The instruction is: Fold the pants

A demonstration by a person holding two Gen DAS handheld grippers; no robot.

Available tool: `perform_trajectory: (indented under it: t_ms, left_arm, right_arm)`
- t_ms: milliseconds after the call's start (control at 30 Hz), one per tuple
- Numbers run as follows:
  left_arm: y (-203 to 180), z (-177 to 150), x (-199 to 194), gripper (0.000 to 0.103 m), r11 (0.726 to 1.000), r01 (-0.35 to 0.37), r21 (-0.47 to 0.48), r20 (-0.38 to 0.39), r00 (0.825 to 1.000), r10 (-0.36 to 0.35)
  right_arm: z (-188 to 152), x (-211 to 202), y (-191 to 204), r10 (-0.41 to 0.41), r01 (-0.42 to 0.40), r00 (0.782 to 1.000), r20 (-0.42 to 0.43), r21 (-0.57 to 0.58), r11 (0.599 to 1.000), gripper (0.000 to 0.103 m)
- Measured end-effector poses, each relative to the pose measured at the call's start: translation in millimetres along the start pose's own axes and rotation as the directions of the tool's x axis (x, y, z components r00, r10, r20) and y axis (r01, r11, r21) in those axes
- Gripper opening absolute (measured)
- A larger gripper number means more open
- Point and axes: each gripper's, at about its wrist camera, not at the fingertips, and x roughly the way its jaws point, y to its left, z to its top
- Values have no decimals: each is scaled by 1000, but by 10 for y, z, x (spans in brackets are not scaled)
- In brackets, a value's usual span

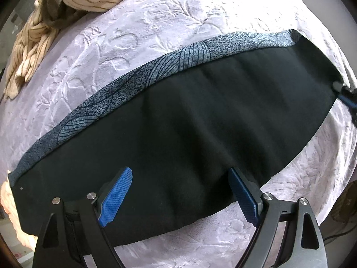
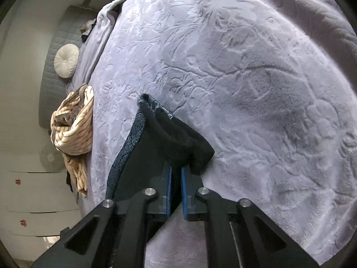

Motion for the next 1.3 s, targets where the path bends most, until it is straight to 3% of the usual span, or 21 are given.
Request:
perform_trajectory:
  t_ms: [100,233,333,533,700,1300]
  left_arm:
    - [-71,-3,10,89,1000,-12,13,5,1000,12]
    - [-103,-2,38,89,1000,-4,-7,-7,1000,4]
    - [-75,-44,6,89,1000,-7,4,3,1000,7]
    - [-48,-70,30,89,1000,-12,0,1,1000,12]
    - [-54,-70,20,89,1000,-15,11,4,1000,15]
    - [-265,31,-47,89,993,-82,89,-17,996,83]
  right_arm:
    - [-23,-109,79,12,-11,1000,19,-53,999,8]
    - [-31,22,-106,-59,58,998,-24,-18,998,8]
    - [-31,59,-245,-4,6,999,-37,53,999,13]
    - [-58,6,-208,-3,5,999,-52,29,1000,13]
    - [-113,-27,-282,-5,9,998,-68,62,998,30]
    - [-235,-253,-367,66,-63,997,-40,73,995,49]
